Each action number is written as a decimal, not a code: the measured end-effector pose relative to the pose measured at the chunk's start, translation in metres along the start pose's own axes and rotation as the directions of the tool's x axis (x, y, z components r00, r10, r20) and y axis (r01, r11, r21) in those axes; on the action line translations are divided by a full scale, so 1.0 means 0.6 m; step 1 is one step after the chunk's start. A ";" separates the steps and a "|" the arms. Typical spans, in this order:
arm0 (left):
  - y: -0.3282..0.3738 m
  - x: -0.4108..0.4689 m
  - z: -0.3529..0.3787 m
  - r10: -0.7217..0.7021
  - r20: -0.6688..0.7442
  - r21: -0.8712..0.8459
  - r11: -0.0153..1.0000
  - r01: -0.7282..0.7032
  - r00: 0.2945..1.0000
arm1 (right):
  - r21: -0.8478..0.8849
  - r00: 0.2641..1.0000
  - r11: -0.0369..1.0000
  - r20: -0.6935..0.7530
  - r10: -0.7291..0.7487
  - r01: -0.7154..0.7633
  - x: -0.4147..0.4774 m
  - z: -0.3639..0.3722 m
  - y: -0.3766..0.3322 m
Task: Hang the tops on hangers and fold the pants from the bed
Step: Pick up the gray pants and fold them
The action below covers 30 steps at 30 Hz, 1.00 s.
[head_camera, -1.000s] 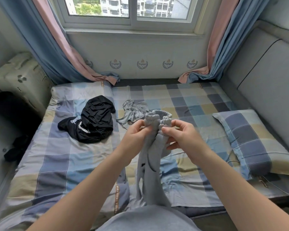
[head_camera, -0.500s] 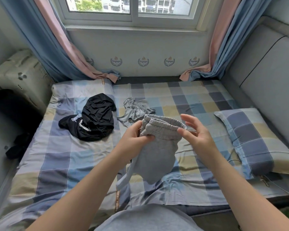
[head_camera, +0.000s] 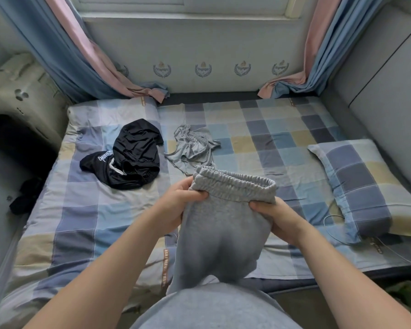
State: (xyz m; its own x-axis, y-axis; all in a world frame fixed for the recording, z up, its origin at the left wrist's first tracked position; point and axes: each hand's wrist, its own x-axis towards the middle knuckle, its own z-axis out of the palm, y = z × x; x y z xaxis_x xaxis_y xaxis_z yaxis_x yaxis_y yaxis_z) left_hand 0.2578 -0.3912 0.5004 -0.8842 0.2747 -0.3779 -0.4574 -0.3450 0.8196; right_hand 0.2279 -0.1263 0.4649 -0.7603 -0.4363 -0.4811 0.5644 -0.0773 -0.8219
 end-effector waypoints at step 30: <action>-0.245 0.215 0.048 0.204 -0.445 0.638 0.756 0.149 0.872 | -0.848 0.965 0.530 -0.137 -0.226 0.004 0.140 -0.241 0.077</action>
State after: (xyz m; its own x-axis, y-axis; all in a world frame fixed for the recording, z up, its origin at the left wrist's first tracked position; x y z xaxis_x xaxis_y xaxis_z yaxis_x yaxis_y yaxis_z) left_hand 0.2138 -0.2792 0.3434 -0.9064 -0.2306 -0.3540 -0.4169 0.3524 0.8378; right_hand 0.1436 -0.0367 0.3422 -0.9048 -0.2808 -0.3201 0.0236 0.7175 -0.6962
